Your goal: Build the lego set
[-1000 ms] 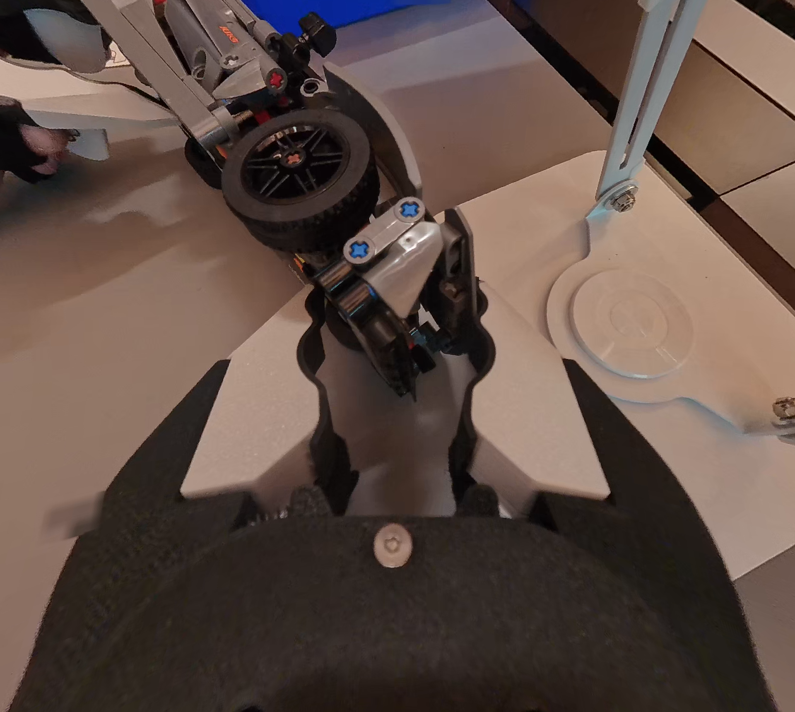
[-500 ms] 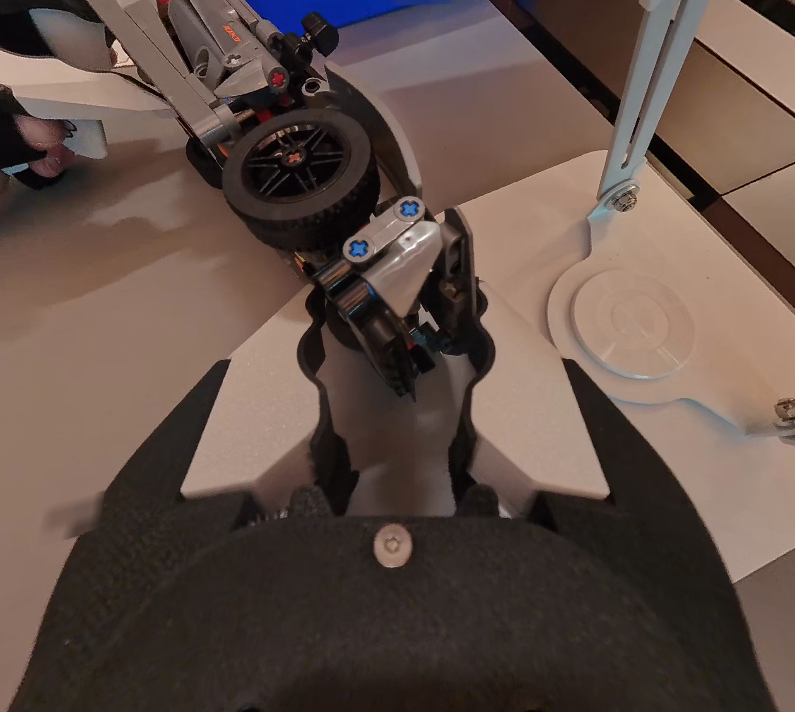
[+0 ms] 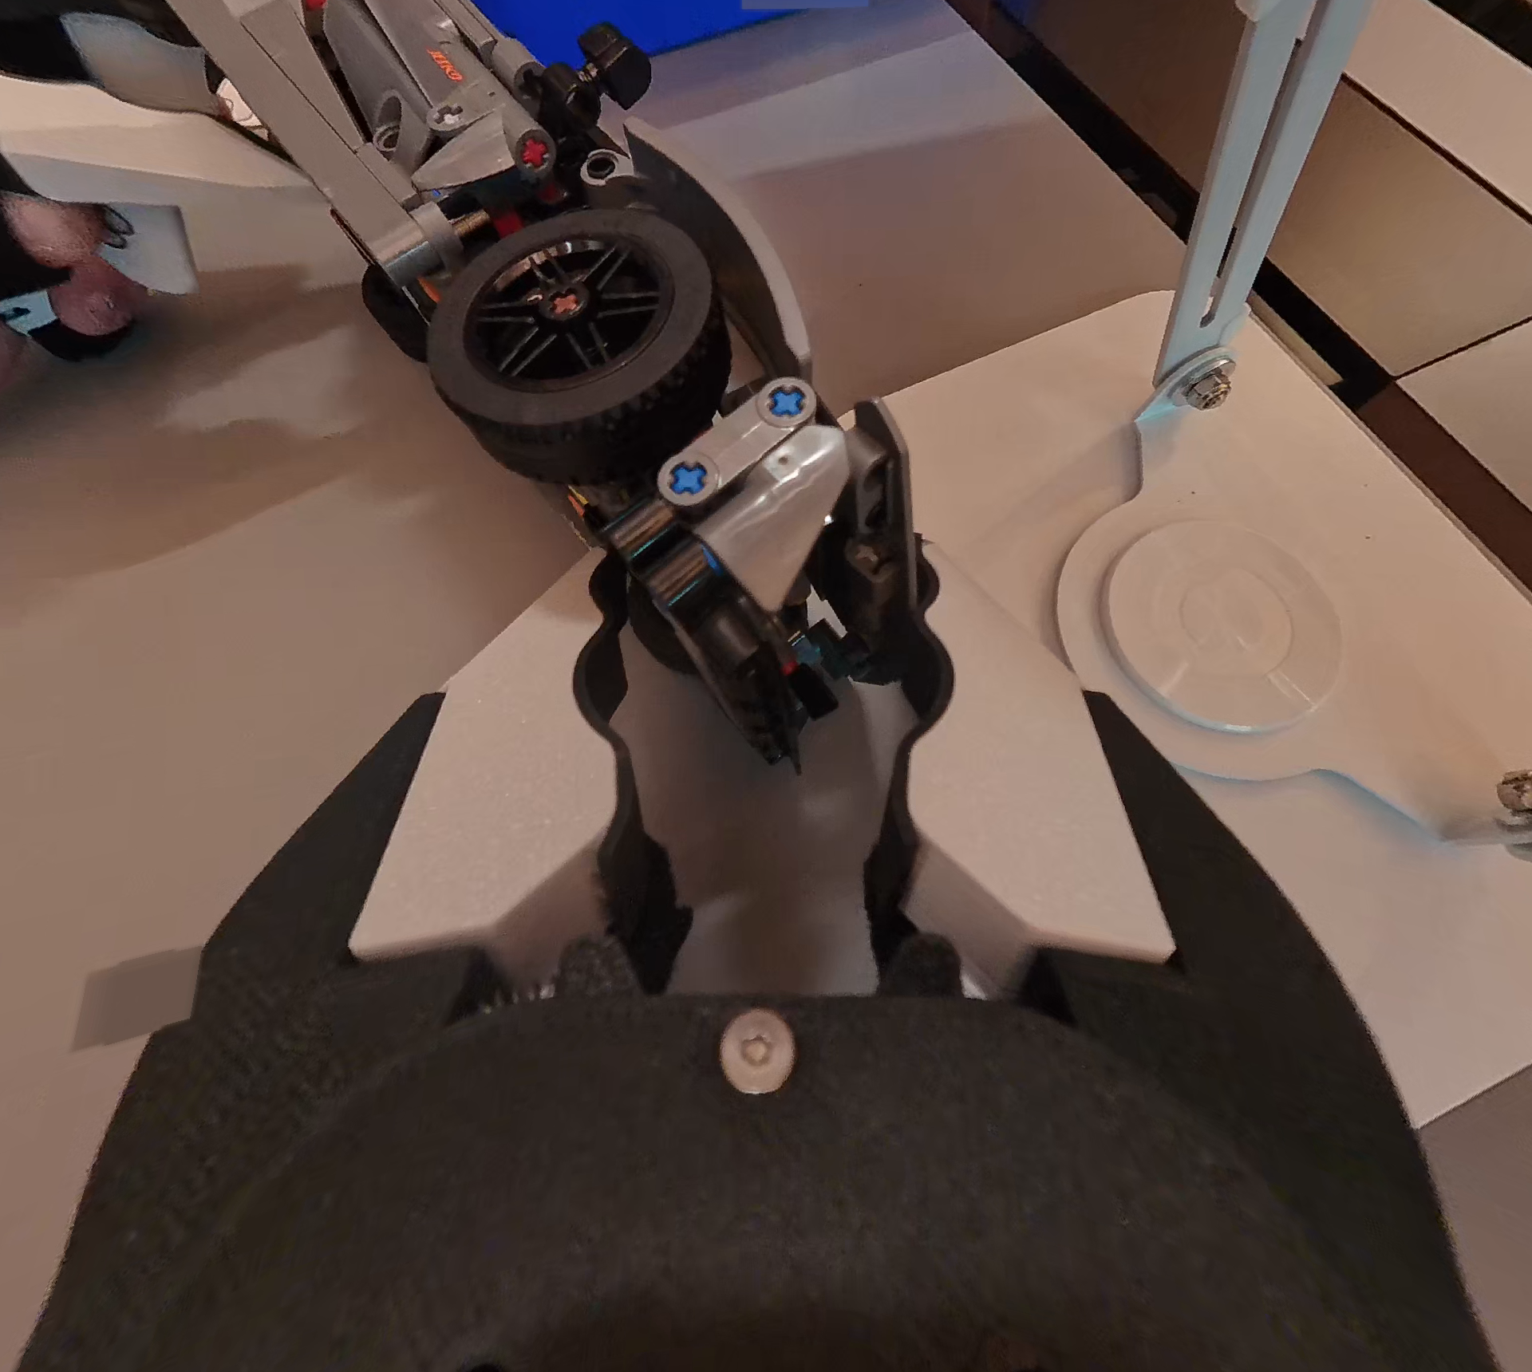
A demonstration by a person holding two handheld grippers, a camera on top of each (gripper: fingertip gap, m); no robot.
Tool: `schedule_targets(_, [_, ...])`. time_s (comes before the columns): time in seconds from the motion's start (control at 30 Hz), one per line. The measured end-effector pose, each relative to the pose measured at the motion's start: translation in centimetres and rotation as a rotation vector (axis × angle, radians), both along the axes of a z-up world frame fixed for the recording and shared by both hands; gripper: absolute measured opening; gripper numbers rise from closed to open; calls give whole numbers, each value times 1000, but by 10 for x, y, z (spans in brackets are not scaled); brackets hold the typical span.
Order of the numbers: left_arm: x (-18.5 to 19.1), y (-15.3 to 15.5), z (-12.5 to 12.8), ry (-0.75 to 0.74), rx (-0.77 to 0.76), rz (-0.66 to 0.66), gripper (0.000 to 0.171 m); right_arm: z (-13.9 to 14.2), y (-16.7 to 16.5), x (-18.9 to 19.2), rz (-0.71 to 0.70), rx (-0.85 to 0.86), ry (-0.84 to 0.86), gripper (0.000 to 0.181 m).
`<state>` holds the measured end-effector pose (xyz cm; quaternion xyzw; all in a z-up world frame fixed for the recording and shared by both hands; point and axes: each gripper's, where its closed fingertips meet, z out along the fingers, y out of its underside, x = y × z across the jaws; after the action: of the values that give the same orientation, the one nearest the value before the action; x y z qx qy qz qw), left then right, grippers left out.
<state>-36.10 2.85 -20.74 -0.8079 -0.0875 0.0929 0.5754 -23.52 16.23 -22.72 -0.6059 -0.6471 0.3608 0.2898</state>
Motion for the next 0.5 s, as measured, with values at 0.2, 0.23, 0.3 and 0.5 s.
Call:
schedule_targets(0.2, [-3, 1, -4, 47, -42, 39, 65, 0, 0, 0, -3, 2, 0, 65])
schedule_targets(0.23, [-3, 1, -6, 77, -63, 46, 65, 0, 0, 0, -3, 2, 0, 65])
schedule_targets(0.3, [-5, 1, -9, 140, -99, 61, 67, 0, 0, 0, -2, 3, 0, 65])
schedule_targets(0.5, [0, -4, -3, 64, -42, 6, 69, 0, 0, 0, 2, 7, -1, 65])
